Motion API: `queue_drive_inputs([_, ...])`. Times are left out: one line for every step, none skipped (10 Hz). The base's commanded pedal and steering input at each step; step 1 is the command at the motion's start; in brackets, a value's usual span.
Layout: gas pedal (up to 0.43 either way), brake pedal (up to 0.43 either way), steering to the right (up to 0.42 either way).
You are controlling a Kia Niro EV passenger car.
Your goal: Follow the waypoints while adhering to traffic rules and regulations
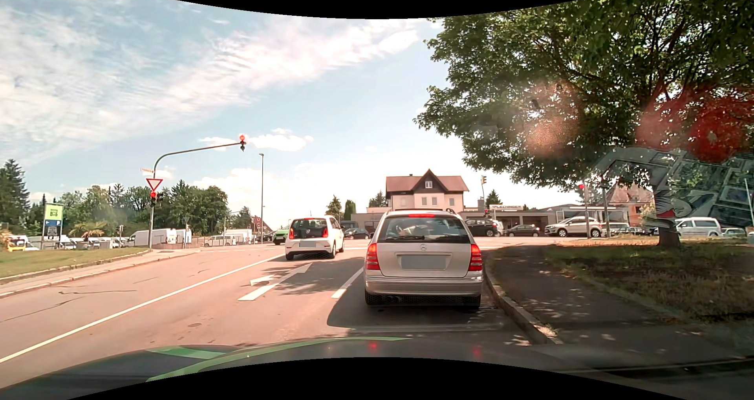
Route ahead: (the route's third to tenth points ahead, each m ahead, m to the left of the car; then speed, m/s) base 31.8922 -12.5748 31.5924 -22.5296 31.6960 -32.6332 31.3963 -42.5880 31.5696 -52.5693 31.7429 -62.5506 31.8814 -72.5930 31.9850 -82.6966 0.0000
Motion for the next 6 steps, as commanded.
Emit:
queue_drive_inputs([0.0, 0.287, 0.081])
queue_drive_inputs([0.0, 0.287, 0.081])
queue_drive_inputs([0.0, 0.287, 0.081])
queue_drive_inputs([0.0, 0.287, 0.081])
queue_drive_inputs([0.0, 0.287, 0.081])
queue_drive_inputs([0.0, 0.287, 0.081])
